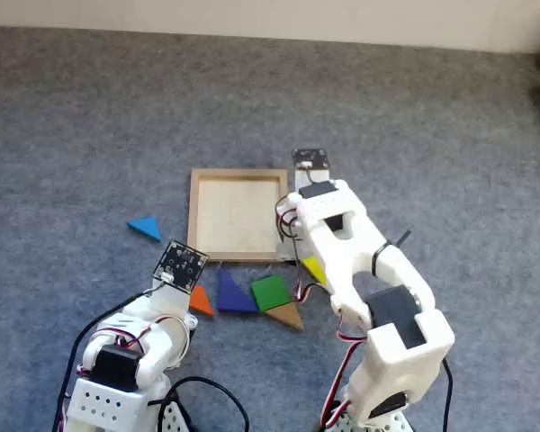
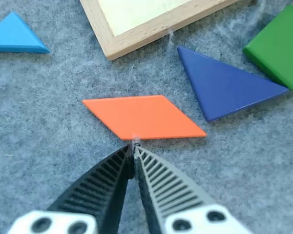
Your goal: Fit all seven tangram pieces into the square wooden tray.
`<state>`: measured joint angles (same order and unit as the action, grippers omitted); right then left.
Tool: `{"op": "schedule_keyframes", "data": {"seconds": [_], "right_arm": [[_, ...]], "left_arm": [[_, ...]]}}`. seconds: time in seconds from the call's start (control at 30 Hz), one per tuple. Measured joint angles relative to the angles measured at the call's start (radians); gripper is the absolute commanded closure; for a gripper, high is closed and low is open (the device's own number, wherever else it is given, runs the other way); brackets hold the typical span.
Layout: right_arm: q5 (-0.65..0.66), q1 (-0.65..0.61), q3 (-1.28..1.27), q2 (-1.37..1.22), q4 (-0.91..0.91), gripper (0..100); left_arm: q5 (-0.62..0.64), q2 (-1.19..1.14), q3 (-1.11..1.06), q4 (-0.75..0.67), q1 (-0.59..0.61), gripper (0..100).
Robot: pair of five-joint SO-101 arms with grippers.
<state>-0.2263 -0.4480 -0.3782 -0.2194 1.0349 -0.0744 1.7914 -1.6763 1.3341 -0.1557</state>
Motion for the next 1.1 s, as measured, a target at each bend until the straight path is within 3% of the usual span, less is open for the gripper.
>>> {"op": "schedule_keyframes", "data": {"seconds": [0.33, 0.63, 0.77, 1.1], "right_arm": [[0.0, 0.002, 0.0, 0.0, -0.002, 76.5], [0.0, 0.008, 0.0, 0.0, -0.002, 77.2], [0.011, 0.014, 0.0, 0.002, -0.002, 82.0], [0.064, 0.038, -0.123, 0.198, -0.005, 82.9]], "left_arm": [[0.0, 0.0, 0.0, 0.0, 0.0, 99], [0.0, 0.0, 0.0, 0.0, 0.0, 99], [0.0, 0.0, 0.0, 0.0, 0.0, 99], [0.0, 0.0, 0.0, 0.0, 0.0, 99]]}}
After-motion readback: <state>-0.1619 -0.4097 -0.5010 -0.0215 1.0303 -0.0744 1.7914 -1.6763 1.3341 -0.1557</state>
